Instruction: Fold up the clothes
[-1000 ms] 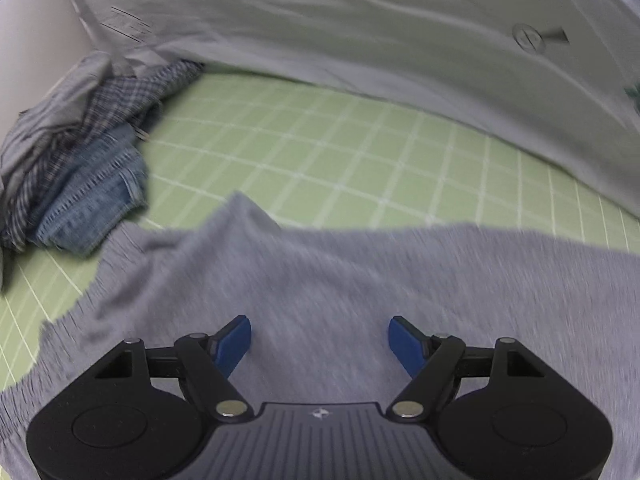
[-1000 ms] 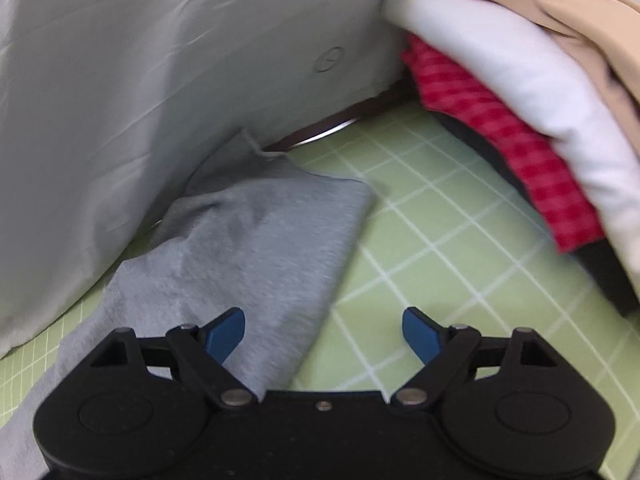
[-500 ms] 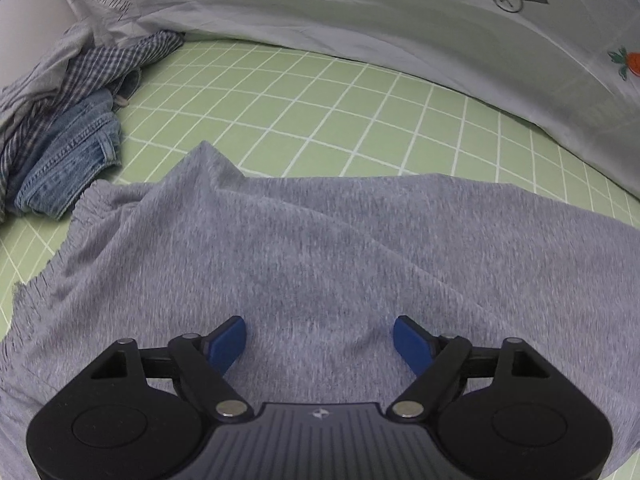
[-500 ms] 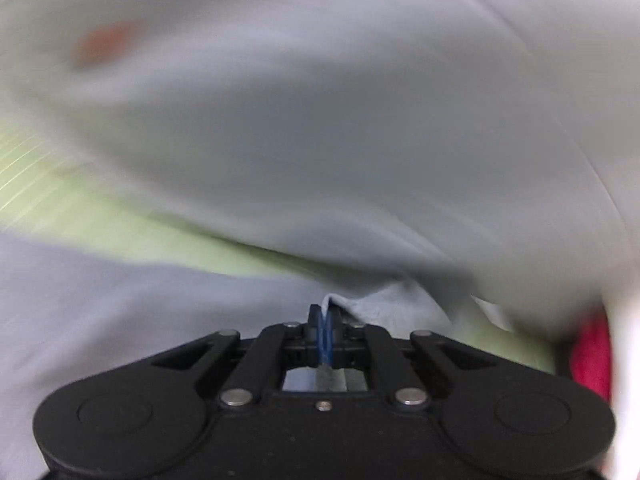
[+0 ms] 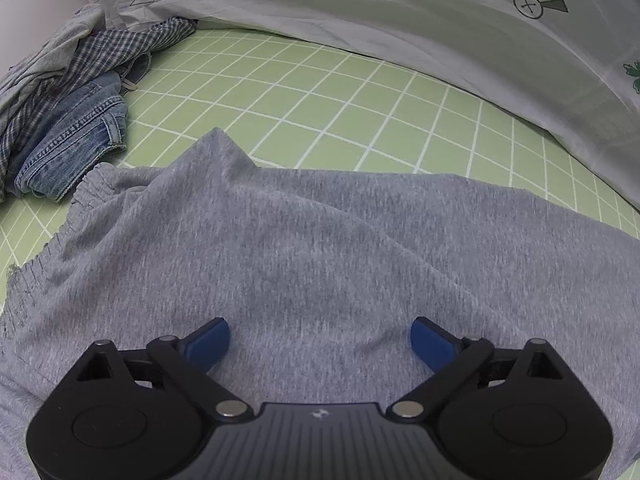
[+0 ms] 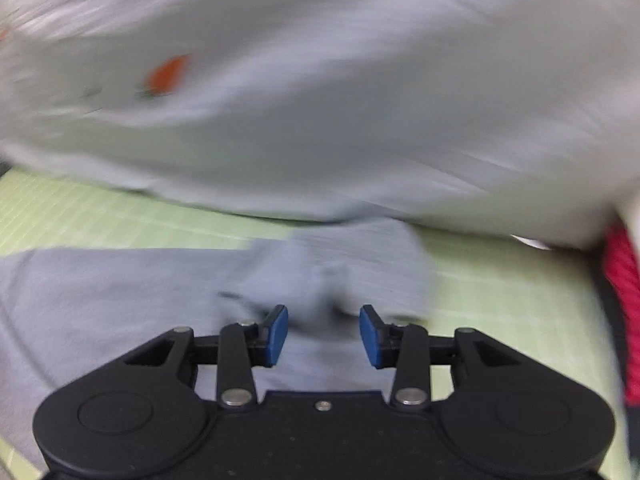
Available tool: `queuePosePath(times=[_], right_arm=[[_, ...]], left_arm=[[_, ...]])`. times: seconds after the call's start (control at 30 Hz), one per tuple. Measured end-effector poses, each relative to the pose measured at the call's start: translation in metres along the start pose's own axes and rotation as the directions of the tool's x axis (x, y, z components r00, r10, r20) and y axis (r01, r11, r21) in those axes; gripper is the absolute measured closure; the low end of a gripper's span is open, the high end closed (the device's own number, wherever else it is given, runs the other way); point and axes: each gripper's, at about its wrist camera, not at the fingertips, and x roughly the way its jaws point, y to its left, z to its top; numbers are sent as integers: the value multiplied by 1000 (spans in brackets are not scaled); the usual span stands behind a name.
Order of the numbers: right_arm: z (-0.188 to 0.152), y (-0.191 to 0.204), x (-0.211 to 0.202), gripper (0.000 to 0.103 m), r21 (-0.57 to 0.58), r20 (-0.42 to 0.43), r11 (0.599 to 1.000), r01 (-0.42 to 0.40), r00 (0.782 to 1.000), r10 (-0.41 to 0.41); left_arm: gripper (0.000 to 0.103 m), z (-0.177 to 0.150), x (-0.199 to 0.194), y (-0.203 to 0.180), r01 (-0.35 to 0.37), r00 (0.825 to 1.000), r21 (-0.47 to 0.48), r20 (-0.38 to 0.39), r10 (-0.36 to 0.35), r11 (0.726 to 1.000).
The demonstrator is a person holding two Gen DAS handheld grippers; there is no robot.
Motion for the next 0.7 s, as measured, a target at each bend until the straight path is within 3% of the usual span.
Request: queuePosePath(times=[0.07,0.2,0.23,0.27,0.3,0.33,0.37,0.4,0.43,0.5,0.57,0.63,0.7], right_arm=[[-5,-12,6,63,20,-40,999,41,998,-41],[-4,-17,20,58,14,-67,999,-41,997,41],[-2,-15,24,48,18,-62,998,-54,997,55],[-1,-15,28,45,25,-63,997,-66,996,68],[0,-16,34,48,37,-80,996,-76,994,78],[1,-18,40,68,49,-96,995,-85,991,89],[2,-20,44,99,62,-106,994,-89,990,95],[4,-23,40,99,79,-97,993,-82,991,90],[5,-26,35,99,95,-82,993,-65,994,73],[9,-33,7,100,110,-15,993,44,999,-43],[8,-43,-33,100,135,46,982,133,989,-140],[-2,-56,-59,99,201,23,958,203,977,-212],[-28,-67,-53,96,215,-126,929,302,952,-280]], left_arm=[[4,0,0,-1,-3,1000,-2,0,3,1000],[2,0,1,-1,-6,1000,-6,-4,5,1000],[1,0,2,-1,-6,1000,-8,-7,6,1000],[0,0,3,-1,-7,1000,-11,-9,7,1000],[0,0,4,0,-6,1000,-13,-11,6,1000],[0,1,4,0,-5,1000,-12,-13,5,1000],[0,1,4,0,-4,1000,-10,-14,4,1000],[0,1,4,0,-4,1000,-9,-15,3,1000],[0,1,4,0,-3,1000,-7,-15,2,1000],[0,1,4,0,0,1000,-1,-15,0,1000],[0,2,5,0,2,1000,4,-14,-2,1000],[0,1,5,0,3,1000,6,-13,-3,1000],[0,1,5,0,3,1000,7,-12,-3,1000]])
